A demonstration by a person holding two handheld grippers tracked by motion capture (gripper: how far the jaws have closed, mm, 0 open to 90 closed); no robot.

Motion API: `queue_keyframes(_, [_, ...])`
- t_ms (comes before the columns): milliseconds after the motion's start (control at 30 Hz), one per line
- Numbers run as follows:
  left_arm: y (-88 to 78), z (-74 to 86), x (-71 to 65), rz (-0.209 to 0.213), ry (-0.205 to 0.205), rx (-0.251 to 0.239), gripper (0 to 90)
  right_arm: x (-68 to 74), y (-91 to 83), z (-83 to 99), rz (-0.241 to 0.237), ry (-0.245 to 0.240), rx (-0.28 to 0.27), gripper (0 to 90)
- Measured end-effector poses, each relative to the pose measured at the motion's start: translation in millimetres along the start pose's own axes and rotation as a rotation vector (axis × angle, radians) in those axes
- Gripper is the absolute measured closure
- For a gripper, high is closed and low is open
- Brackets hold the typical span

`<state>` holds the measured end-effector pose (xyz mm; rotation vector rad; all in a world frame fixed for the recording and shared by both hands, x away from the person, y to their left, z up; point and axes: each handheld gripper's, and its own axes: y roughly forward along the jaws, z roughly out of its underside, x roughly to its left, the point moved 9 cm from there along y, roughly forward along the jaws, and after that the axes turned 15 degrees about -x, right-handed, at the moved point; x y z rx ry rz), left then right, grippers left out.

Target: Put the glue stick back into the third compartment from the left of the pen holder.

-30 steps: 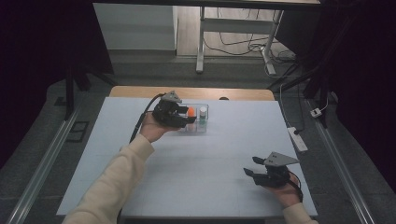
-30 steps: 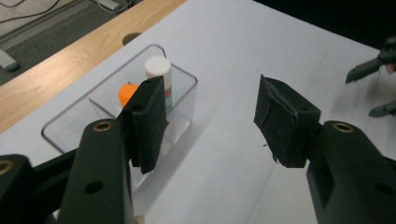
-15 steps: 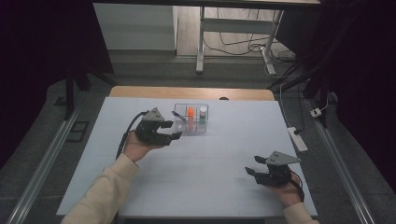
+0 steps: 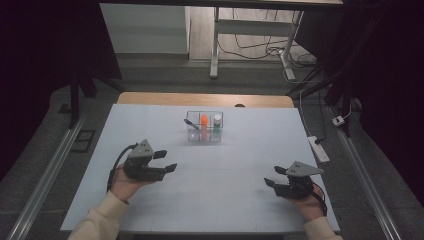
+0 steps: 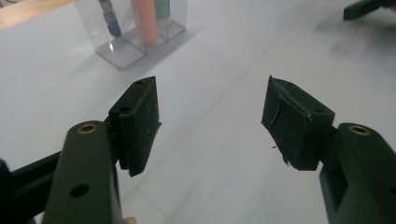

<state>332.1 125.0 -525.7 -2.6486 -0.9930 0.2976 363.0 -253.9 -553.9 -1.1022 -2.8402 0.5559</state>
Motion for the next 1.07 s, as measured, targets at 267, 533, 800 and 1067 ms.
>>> queue_keyframes(267, [-19.9, 29.2, 1.5, -0.047, 0.001, 0.026, 35.8, -2.5, 0.3, 1.4, 0.008, -0.002, 0.009, 38.0])
queue_keyframes(533, [-29.3, 44.8, 5.4, -0.069, -0.013, 0.037, 35.3, -2.8, 0.7, 2.7, 0.009, -0.023, 0.022, 38.0])
queue_keyframes(800, [-34.0, 46.5, 11.0, -0.085, -0.031, 0.019, 35.1, -3.6, 0.4, 3.4, 0.004, -0.026, 0.022, 37.9])
queue_keyframes(1067, [-33.5, 48.4, 10.8, -0.083, -0.028, 0.025, 34.7, -2.5, 1.0, 4.4, 0.005, -0.033, 0.026, 37.5])
